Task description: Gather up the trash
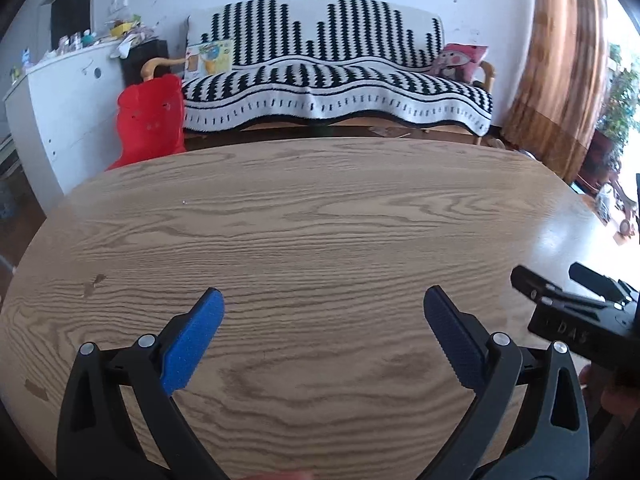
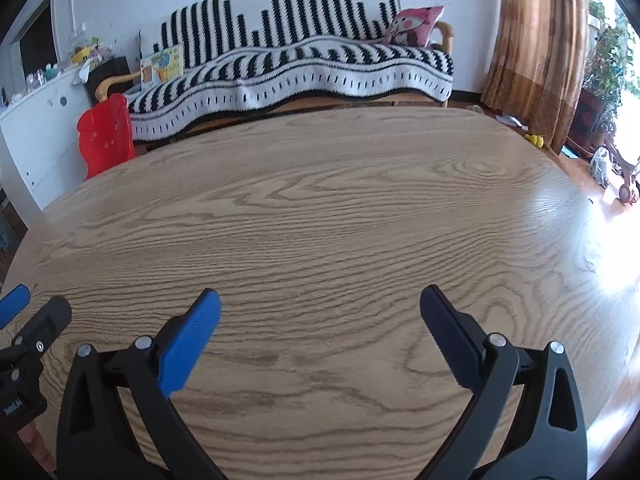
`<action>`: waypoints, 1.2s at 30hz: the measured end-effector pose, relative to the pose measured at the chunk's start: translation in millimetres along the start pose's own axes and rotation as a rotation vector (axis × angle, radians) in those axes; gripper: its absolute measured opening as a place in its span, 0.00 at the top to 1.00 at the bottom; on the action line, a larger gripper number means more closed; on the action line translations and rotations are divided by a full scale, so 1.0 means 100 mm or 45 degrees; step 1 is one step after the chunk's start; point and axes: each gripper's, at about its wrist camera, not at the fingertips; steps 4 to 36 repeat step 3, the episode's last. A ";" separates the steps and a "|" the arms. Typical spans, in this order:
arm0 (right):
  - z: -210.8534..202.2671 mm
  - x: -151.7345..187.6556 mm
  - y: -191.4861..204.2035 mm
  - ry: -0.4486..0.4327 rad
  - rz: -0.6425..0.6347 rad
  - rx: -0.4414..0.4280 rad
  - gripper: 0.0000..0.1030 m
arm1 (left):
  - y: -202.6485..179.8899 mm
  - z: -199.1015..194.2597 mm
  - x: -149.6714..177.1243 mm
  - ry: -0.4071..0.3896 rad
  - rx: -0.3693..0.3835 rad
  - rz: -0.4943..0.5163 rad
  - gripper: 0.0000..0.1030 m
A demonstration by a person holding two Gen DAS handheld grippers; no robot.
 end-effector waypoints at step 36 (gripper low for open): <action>0.06 -0.01 0.06 -0.003 -0.048 -0.002 0.06 | 0.03 0.14 0.00 0.043 -0.040 -0.004 0.06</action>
Point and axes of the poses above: each gripper's, at about its wrist camera, not at the fingertips, and z roughly the way its jaws point, y to its left, x to its underside, and after that the axes turned 14 degrees about -y, right-handed
